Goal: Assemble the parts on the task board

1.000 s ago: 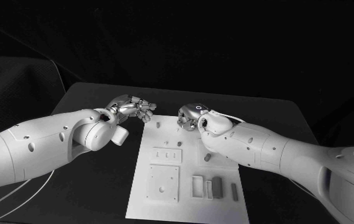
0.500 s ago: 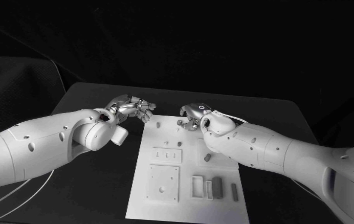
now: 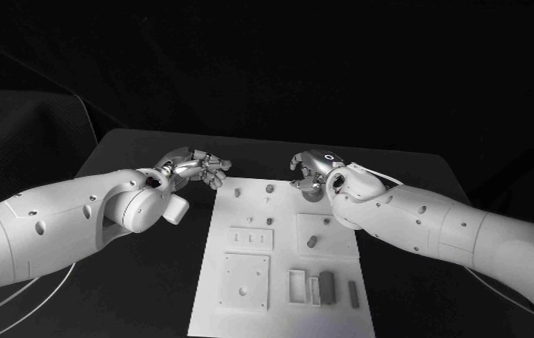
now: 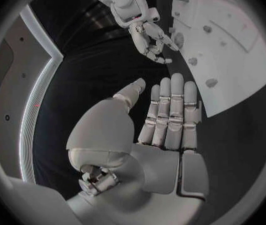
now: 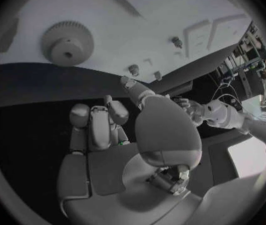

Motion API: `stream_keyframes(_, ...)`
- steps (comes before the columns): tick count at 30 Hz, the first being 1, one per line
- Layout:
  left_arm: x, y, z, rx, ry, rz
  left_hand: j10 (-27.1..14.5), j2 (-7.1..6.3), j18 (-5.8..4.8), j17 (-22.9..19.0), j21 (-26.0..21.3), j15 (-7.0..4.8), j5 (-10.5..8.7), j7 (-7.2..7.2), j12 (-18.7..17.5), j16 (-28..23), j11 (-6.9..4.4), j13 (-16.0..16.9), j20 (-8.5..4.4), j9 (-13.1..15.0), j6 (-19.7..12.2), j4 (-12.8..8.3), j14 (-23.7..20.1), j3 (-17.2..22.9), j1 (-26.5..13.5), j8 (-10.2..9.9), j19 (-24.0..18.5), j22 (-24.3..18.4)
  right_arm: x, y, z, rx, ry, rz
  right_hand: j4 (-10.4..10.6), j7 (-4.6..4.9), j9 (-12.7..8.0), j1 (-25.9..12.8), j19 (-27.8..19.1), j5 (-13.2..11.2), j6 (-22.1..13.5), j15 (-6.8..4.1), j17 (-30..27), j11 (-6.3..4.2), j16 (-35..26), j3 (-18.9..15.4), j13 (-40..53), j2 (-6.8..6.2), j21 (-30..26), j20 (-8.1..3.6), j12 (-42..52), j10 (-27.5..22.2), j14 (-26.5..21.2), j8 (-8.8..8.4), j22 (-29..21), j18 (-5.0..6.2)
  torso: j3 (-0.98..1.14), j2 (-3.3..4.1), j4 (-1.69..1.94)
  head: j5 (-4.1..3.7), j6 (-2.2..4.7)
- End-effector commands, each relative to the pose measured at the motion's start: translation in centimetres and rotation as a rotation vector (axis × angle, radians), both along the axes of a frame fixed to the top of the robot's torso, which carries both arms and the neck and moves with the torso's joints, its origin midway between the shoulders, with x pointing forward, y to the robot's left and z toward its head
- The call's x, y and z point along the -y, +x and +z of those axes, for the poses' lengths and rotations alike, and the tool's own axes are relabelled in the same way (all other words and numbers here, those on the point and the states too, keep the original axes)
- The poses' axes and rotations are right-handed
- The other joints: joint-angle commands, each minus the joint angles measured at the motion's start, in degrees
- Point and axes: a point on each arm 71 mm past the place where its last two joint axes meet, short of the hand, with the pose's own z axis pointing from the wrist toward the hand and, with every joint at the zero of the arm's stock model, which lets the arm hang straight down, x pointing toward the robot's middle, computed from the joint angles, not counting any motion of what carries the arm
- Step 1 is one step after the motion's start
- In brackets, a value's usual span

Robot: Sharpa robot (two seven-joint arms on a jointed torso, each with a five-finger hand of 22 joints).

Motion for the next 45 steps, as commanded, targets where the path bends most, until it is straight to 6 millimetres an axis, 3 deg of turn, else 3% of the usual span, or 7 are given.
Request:
stream_keyframes(1, 0.1, -0.1, 0.2, 0.005, -0.007, 0.002, -0.5, -0.56, 0.71, 0.1, -0.1, 0.04, 0.15, -0.08, -0.3, -0.4, -0.09, -0.1, -0.12, -0.1, -0.3, 0.3, 0.5, -0.1, 0.1, -0.2, 0.4, -0.1, 0.7, -0.4, 0.6, -0.014, 0.078, 0.004, 0.1, 0.6, 0.1, -0.7, -0.2, 0.0, 1.3, -0.01, -0.1, -0.05, 0.2, 0.1, 0.1, -0.3, 7.1, 0.29, 0.2, -0.3, -0.2, 0.43, 0.1, 0.82, 0.12, 0.07, -0.09, -0.05, 0.15)
stream_keyframes(3, 0.1, -0.2, 0.2, -0.001, -0.016, 0.003, -0.5, -0.57, 0.71, 0.1, -0.2, 0.04, 0.15, -0.07, -0.3, -0.4, -0.09, -0.1, -0.12, -0.1, -0.3, 0.3, 0.5, -0.1, 0.1, -0.3, 0.4, -0.1, 1.9, -1.0, 1.2, -0.007, 0.1, 0.01, 0.4, 0.56, 0.1, -2.4, -1.3, 0.0, 2.1, 0.2, -0.5, 0.34, -0.5, -0.4, -0.2, -1.42, 6.3, 0.49, -0.5, -1.8, -1.5, 0.41, -0.1, 0.7, 0.15, 0.06, -0.03, -0.22, 0.24)
stream_keyframes(9, -0.2, -0.4, 0.2, -0.003, -0.018, 0.005, -0.5, -0.58, 0.71, 0.1, -0.2, 0.04, 0.15, -0.07, -0.4, -0.4, -0.08, -0.1, -0.11, -0.1, -0.3, 0.3, 0.5, -0.1, 0.1, -0.3, 0.5, -0.1, 4.6, -1.3, 1.2, -0.064, 0.063, -0.018, 0.2, 0.54, -0.1, -3.9, -2.7, -0.1, 1.8, 0.42, -0.8, 0.79, -1.1, -1.3, -0.4, -2.44, 5.7, 0.76, -1.1, -3.0, -3.0, -0.1, -0.3, 0.43, 0.38, 0.17, -0.35, -0.19, 0.42)
stream_keyframes(16, -0.3, -0.3, 0.1, -0.005, -0.018, 0.004, -0.5, -0.59, 0.71, 0.1, -0.2, 0.04, 0.16, -0.07, -0.4, -0.4, -0.07, -0.1, -0.11, -0.1, -0.4, 0.3, 0.5, -0.1, 0.1, -0.3, 0.5, -0.1, 5.7, -0.8, 0.1, -0.134, 0.017, -0.032, 0.2, 0.76, -0.9, -6.4, -4.2, -0.1, -1.4, 0.68, -1.0, 1.31, -1.5, -3.0, -0.4, -3.52, 5.1, 0.95, -1.6, -4.6, -4.8, -1.74, -0.4, 0.14, 0.74, 0.48, -0.47, -0.06, 0.44)
stream_keyframes(23, -0.2, -0.3, 0.1, -0.006, -0.017, -0.001, -0.5, -0.59, 0.71, 0.1, -0.2, 0.04, 0.16, -0.07, -0.4, -0.4, -0.07, -0.1, -0.11, -0.1, -0.4, 0.3, 0.5, -0.1, 0.1, -0.3, 0.5, -0.1, 6.1, -0.3, -1.2, -0.159, 0.004, -0.059, 0.4, 0.96, -1.3, -7.2, -4.9, -0.2, -3.2, 0.79, -1.1, 1.52, -1.6, -3.3, -0.5, -3.89, 4.9, 0.99, -1.8, -5.4, -5.6, -2.35, -0.5, 0.02, 0.47, 0.39, -0.36, -0.34, 0.41)
stream_keyframes(35, -0.3, -0.1, 0.1, -0.008, -0.015, 0.003, -0.5, -0.58, 0.71, 0.1, -0.2, 0.05, 0.16, -0.06, -0.4, -0.4, -0.06, -0.1, -0.11, -0.1, -0.4, 0.4, 0.5, -0.1, 0.1, -0.3, 0.5, -0.1, 5.8, -0.1, -2.3, -0.174, 0.0, -0.067, 0.8, 0.99, -1.4, -7.9, -5.0, -0.2, -4.0, 0.84, -1.1, 1.61, -1.6, -3.5, -0.5, -3.86, 4.9, 1.02, -1.8, -5.7, -5.9, -2.49, -0.5, -0.05, 0.29, 0.41, -0.24, 0.0, 0.33)
stream_keyframes(45, -0.3, -0.1, 0.1, -0.006, -0.015, 0.004, -0.6, -0.57, 0.7, 0.2, -0.2, 0.06, 0.15, -0.05, -0.5, -0.4, -0.04, -0.1, -0.08, -0.1, -0.4, 0.5, 0.5, -0.1, -0.1, -0.4, 0.5, -0.1, 5.7, 0.2, -2.5, -0.178, -0.004, -0.078, 1.5, 0.82, -1.2, -8.4, -5.0, -0.1, -3.1, 0.82, -1.0, 1.6, -1.3, -2.9, -0.3, -3.01, 5.1, 0.98, -1.4, -5.5, -5.8, -1.66, -0.5, -0.03, 0.34, 0.46, -0.26, 0.12, 0.4)
